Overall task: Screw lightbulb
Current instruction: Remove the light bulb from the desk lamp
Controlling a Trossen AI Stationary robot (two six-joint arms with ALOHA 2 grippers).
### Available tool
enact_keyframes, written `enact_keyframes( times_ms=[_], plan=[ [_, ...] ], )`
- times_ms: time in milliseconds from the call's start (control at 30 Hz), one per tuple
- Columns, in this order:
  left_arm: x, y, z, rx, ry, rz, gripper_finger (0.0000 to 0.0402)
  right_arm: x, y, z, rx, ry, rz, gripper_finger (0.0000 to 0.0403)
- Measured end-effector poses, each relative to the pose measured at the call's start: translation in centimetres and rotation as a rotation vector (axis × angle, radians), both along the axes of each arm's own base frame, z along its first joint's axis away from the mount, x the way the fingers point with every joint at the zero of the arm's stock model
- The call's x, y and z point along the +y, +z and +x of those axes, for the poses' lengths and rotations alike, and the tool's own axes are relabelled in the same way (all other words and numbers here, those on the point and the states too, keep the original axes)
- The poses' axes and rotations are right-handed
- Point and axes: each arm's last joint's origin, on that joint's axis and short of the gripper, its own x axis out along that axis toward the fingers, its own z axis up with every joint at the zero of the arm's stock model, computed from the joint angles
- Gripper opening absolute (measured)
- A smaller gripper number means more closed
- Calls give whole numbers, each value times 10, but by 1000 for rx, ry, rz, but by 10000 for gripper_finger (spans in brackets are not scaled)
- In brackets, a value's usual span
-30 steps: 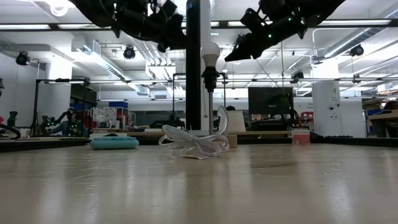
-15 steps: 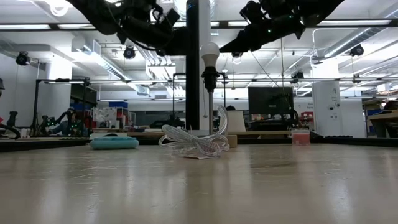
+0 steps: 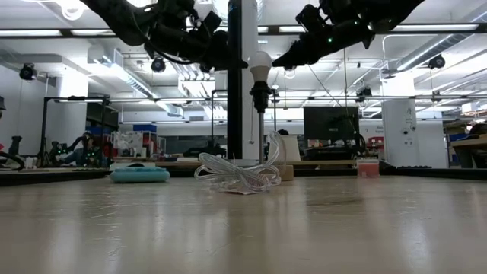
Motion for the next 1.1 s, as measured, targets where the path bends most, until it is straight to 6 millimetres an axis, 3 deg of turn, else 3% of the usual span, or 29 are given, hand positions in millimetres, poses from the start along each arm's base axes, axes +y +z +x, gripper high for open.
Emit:
enact_keyframes(
  times_ms=[267, 567, 700, 1100],
  plan=[
    [-4, 1, -2, 10, -36, -34, 0, -2, -2, -1, 25, -57, -7, 0],
    [0, 9, -6, -16, 101, 32, 0, 1, -6, -9, 109, -25, 12, 0],
    [7, 6, -1, -56, 120, 56, 0, 3, -3, -8, 73, 68, 17, 0],
    [10, -2, 6, -74, 51, 49, 0, 0, -2, -3, 22, 59, 13, 0]
  ],
)
